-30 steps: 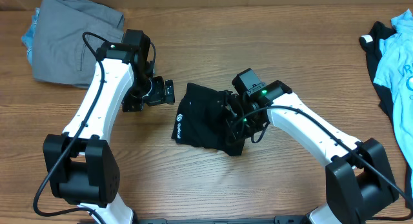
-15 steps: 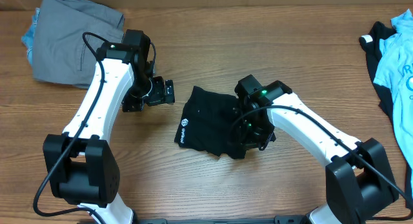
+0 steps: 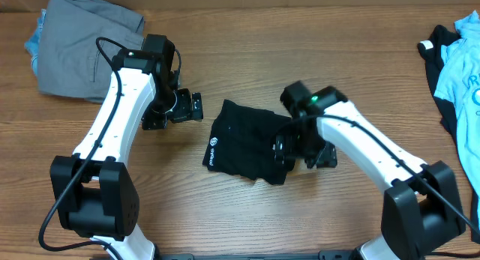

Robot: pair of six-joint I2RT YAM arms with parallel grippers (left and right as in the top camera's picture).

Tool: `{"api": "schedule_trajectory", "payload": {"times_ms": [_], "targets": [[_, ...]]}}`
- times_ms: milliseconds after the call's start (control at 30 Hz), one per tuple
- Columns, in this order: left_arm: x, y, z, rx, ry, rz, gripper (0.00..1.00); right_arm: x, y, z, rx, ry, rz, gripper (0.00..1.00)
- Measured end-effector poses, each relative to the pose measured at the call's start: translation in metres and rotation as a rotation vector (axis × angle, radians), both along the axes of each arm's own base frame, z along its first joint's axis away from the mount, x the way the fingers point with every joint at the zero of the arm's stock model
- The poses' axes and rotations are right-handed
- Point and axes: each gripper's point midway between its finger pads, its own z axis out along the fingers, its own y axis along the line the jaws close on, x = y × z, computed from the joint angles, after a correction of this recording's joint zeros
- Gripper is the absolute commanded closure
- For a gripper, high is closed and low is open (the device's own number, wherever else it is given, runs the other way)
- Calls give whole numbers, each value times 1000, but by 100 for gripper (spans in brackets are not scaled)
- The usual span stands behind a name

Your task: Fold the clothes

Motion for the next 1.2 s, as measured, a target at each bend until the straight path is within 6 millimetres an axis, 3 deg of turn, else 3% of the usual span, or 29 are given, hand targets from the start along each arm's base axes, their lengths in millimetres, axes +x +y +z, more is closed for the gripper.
{"api": "schedule_trajectory", "payload": {"times_ms": [133, 167, 200, 233, 267, 467, 633, 767, 933, 1200], "targets": [[0, 0, 0, 0, 0, 0, 0, 23, 14, 29, 87, -101, 27, 15], [0, 0, 0, 0, 0, 0, 0, 25, 22, 39, 131, -128, 58, 30], [0, 0, 0, 0, -1, 0, 0, 27, 29, 48, 178, -150, 92, 56], [1, 0, 0, 0, -3, 0, 0, 28, 41, 59, 243, -179, 134, 68], [2, 0, 0, -1, -7, 0, 0, 28, 56, 71, 323, -208, 191, 73], [2, 0, 0, -1, -10, 0, 0, 29, 106, 84, 550, -259, 323, 77], [3, 0, 0, -1, -11, 0, 0, 33, 128, 55, 640, -178, 334, 78], [2, 0, 0, -1, -8, 0, 0, 31, 122, 10, 590, -62, 295, 78], [2, 0, 0, -1, -6, 0, 0, 37, 89, -32, 485, 21, 220, 80], [1, -5, 1, -29, -9, -26, 0, 46, 31, -45, 392, 79, 100, 83]]}}
